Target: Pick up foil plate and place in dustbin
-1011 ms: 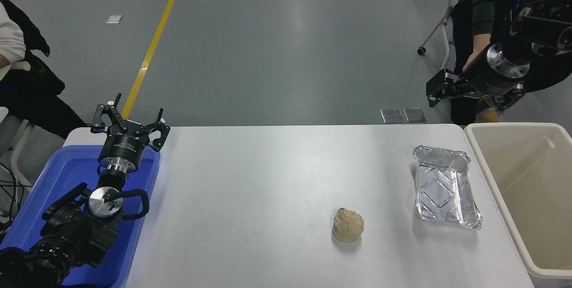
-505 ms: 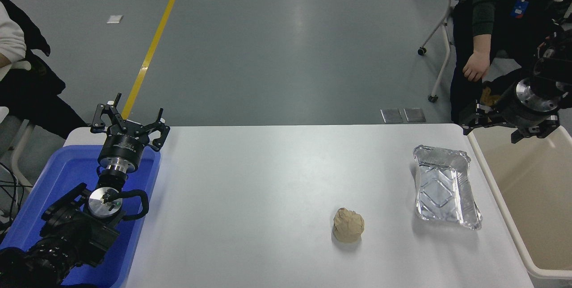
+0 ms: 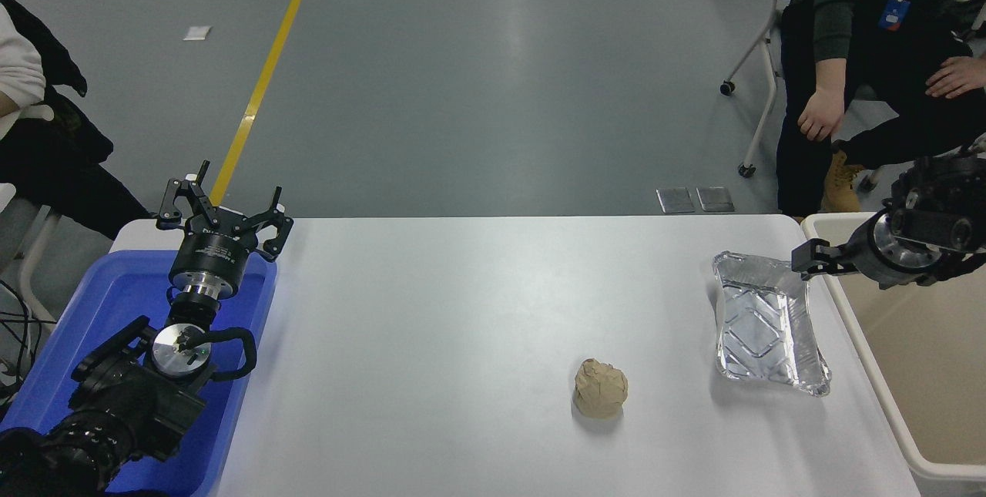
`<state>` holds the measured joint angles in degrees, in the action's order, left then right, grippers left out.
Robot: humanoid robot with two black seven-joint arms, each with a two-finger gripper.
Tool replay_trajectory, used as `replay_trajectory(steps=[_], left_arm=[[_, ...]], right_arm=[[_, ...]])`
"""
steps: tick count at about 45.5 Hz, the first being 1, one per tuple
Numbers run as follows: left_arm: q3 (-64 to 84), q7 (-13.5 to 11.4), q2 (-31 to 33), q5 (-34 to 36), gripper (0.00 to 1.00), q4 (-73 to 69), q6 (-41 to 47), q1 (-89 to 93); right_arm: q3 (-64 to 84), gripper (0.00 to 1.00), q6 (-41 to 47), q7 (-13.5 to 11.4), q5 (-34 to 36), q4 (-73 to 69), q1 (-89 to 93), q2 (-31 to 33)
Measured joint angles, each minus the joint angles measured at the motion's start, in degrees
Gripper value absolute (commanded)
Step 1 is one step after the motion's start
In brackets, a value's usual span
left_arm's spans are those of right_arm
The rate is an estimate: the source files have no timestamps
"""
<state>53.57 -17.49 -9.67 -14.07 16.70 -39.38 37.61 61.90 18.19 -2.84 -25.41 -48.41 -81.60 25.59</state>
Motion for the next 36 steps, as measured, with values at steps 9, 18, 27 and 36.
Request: replay_trajectory(steps=[9,18,27,36], left_arm=[[0.0,0.0,0.0,0.0,0.99,0.0,0.0,0.0],[0.03,0.0,0.0,0.01,0.99,0.0,0.0,0.0],[0.04,0.0,0.0,0.01,0.99,0.0,0.0,0.0],[0.05,0.0,0.0,0.01,0.99,0.0,0.0,0.0]], right_arm=[[-1.09,1.0,-3.6,0.33,-5.51,0.48,3.96,-0.08],[-2.81,1.0,-6.34,0.48,-7.63,0.83,7.55,-0.16],[-4.6,1.0,-9.98,0.52,-8.44,1.02,9.98,-0.23],[-6.74,0.99,-12.82,0.51,-8.75,1.88,12.9,-0.56]])
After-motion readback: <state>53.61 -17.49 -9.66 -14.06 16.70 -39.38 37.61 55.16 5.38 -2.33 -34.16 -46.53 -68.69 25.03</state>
